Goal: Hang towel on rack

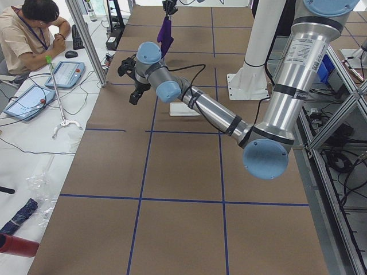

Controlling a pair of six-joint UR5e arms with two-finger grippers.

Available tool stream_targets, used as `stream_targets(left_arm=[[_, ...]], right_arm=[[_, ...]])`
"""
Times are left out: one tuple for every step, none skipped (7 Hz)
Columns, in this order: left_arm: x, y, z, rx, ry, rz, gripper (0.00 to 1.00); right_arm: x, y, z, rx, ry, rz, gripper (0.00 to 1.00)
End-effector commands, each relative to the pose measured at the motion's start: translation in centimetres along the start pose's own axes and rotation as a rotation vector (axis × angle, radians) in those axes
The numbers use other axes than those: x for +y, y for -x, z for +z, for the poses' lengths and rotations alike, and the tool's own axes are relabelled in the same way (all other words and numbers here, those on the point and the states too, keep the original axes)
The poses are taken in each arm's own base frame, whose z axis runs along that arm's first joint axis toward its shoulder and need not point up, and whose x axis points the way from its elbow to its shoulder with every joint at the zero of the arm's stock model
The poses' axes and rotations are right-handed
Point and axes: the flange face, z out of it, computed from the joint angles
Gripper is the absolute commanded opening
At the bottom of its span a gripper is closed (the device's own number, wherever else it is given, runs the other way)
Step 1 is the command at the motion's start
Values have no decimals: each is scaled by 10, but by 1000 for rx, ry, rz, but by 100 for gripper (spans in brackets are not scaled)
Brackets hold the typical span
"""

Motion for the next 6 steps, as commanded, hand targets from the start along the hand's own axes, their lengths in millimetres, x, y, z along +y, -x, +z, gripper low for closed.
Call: stream_targets(left_arm=[[-25, -113, 26, 96, 62, -339, 94], [-27, -170, 45, 140, 118, -525, 77], [-31, -217, 62, 136, 86, -672, 69], [-26, -250, 82, 135, 92, -773, 68], [-40, -283, 94, 135, 92, -882, 68], [-49, -310, 105, 108, 92, -956, 68]], right_arm=[[-15, 61, 16, -15, -74, 37, 0], [-18, 79, 16, -33, -124, 85, 0], [-26, 94, 14, -34, -153, 74, 0], [-31, 105, 10, -40, -175, 77, 0], [-34, 119, 9, -41, -193, 83, 0], [-33, 140, 6, -45, -219, 81, 0]])
